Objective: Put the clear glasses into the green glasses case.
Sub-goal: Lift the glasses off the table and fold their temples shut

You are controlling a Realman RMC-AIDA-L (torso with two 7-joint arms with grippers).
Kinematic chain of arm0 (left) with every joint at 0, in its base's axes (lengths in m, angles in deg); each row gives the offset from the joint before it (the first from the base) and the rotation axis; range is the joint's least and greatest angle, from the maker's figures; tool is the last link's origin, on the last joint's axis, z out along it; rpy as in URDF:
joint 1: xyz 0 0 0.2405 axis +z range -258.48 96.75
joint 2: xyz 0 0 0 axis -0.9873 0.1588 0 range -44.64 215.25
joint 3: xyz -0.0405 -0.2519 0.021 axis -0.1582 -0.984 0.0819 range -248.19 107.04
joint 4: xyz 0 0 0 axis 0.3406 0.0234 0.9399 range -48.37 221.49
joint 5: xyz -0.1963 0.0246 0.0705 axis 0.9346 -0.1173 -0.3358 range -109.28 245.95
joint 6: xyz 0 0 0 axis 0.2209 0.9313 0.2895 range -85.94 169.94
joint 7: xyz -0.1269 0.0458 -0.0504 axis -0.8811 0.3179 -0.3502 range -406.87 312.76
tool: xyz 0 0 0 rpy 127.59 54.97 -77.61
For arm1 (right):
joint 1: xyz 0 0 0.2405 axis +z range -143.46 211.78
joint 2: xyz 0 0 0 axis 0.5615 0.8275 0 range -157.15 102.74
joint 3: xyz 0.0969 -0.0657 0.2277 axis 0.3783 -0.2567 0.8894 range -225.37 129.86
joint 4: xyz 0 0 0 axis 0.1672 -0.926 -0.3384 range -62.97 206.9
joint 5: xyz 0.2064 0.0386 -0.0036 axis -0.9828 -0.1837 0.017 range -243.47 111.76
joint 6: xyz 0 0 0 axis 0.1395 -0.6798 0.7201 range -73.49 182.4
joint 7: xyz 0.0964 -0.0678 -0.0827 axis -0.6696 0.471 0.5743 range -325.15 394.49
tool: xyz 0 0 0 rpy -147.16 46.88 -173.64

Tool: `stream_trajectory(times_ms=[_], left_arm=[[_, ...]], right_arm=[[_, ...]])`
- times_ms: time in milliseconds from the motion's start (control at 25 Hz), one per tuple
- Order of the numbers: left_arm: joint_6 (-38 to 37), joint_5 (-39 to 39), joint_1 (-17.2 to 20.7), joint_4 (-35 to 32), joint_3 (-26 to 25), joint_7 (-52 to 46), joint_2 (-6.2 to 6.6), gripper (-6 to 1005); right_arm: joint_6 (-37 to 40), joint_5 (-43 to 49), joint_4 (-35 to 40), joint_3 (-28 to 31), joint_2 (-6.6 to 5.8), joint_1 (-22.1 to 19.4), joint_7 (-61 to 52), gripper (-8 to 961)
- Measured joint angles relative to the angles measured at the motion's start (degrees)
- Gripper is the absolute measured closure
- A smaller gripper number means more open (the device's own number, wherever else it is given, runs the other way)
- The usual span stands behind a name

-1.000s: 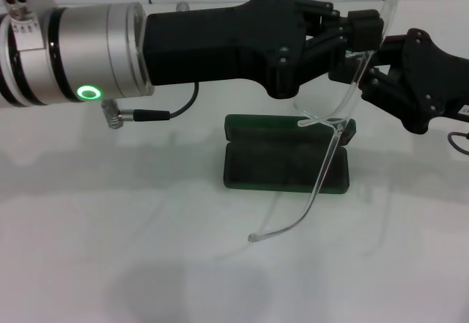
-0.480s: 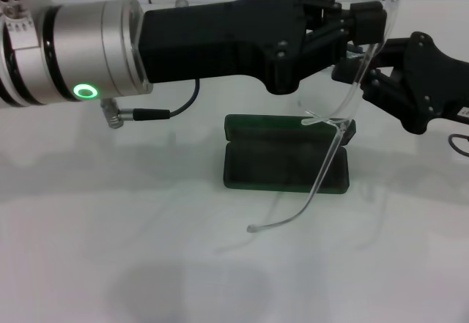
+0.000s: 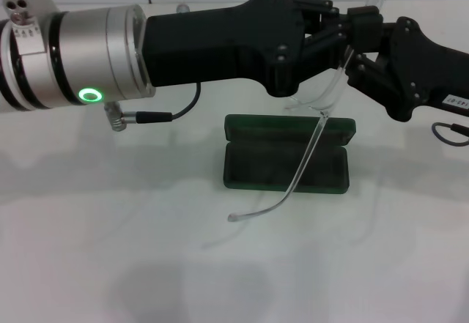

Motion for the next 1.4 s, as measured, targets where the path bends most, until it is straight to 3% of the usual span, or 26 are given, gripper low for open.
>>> stream_trajectory(times_ms=[720, 1040, 1400], left_arm=[[-0.01, 0.01, 0.30, 0.30, -0.01, 0.61, 0.00, 945], [-1.23, 1.51, 0.31, 0.29, -0.45, 0.73, 0.24, 945], [-7.75, 2.89, 2.31, -0.25, -8.01, -0.04, 0.45, 944]], right_arm=[[0.99, -0.16, -1.08, -0.24, 0.00, 0.43, 0.14, 839], [-0.22, -1.88, -0.58, 0.46, -0.24, -1.26, 1.10, 839], [1.31, -8.16, 5.81, 0.45, -0.76, -6.34, -0.88, 840]])
